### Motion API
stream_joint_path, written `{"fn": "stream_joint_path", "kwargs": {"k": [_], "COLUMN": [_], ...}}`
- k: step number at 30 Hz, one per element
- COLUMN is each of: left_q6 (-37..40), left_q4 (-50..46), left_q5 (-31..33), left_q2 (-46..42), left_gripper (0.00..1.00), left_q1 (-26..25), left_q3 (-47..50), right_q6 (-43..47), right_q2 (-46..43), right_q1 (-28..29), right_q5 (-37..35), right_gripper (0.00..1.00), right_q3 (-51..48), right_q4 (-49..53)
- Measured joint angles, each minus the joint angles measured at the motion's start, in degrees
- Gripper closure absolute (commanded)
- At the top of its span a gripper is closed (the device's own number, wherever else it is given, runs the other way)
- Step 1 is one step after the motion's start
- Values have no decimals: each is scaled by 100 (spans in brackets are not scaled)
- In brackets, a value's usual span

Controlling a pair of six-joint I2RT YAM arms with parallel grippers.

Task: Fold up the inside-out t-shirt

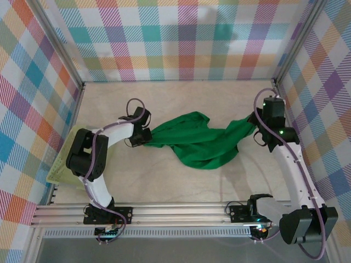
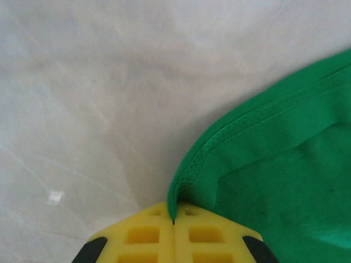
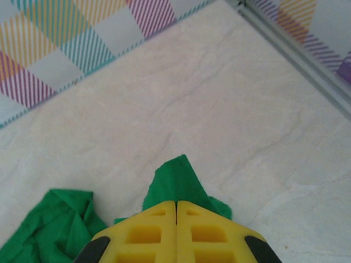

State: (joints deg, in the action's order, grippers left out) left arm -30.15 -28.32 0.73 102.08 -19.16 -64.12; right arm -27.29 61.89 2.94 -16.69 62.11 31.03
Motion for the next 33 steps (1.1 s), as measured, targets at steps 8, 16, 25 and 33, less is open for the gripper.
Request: {"fn": "stream_joint_path", "kwargs": {"k": [8,16,25,33], "left_q6": [0,-22,256,44], "left_q4": [1211,2962,1969,1517], "left_q5": [-741,-1279,-1648,-761], "left_q2": [-1906,-3383,-1370,-1311], "left_gripper": [100,100,95,64], "left_q1": [667,758,144,267], "left_q3": [-857,-13,1078,1687], "right_q6": [-120,33,-98,-103], "right_q2": [103,-723,223,-4], "right_q1": [-837,-935,-942,-942], "right_q5": [28,4,988,511], "right_gripper": [100,100,100,100], "right_q3": [2118,2052,203,-138], "right_q4": [162,-26,-107,151]}}
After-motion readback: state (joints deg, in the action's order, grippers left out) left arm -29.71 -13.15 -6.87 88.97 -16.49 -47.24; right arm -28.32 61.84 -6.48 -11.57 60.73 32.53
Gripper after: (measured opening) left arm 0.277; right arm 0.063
